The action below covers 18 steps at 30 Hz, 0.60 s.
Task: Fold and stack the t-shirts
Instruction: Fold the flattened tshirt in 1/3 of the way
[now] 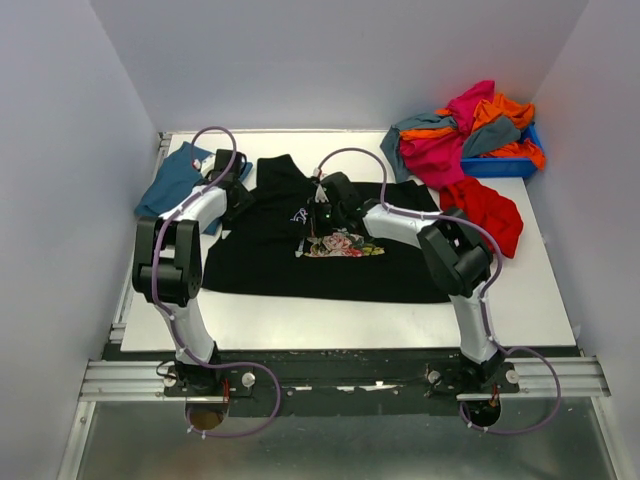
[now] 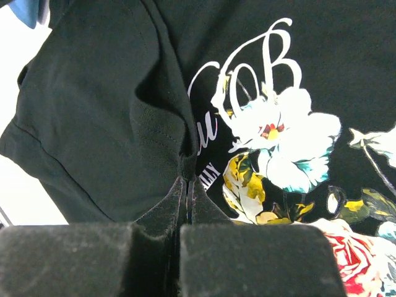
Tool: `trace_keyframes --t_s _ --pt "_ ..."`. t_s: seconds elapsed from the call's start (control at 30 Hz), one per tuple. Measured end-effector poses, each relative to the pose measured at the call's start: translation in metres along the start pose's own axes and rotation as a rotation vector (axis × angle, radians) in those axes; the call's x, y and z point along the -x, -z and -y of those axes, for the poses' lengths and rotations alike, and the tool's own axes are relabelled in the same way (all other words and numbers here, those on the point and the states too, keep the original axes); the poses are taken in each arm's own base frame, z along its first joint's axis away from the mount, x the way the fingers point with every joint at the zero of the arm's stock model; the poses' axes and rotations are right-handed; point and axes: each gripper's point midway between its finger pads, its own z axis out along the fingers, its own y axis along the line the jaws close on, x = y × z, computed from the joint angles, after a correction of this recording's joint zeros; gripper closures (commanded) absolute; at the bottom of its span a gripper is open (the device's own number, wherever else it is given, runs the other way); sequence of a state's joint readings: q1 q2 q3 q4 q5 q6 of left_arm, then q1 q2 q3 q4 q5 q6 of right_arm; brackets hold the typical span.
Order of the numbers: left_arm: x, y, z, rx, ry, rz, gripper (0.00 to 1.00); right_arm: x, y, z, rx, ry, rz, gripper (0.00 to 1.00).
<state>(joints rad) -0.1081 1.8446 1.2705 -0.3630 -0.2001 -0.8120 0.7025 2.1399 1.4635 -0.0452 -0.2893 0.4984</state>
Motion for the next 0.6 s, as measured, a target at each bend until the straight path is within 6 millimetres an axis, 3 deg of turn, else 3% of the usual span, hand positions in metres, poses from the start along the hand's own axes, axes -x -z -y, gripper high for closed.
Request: trace_keyframes --t_s 0.3,0.47,0.6 --pt "-0.008 -0.021 0.009 -0.007 -0.042 -0.043 0.49 0.006 0.003 0.0 -0.009 0.002 0.018 0.83" --pt "-0.013 -0.032 0.009 0.004 -0.053 -0.065 0.63 0.005 0.014 0.004 -0.035 0.002 0.033 0.71" --pt "-0.01 -0.035 0.012 0.003 -0.061 -0.06 0.7 0.005 0.037 0.007 -0.064 -0.001 0.058 0.62"
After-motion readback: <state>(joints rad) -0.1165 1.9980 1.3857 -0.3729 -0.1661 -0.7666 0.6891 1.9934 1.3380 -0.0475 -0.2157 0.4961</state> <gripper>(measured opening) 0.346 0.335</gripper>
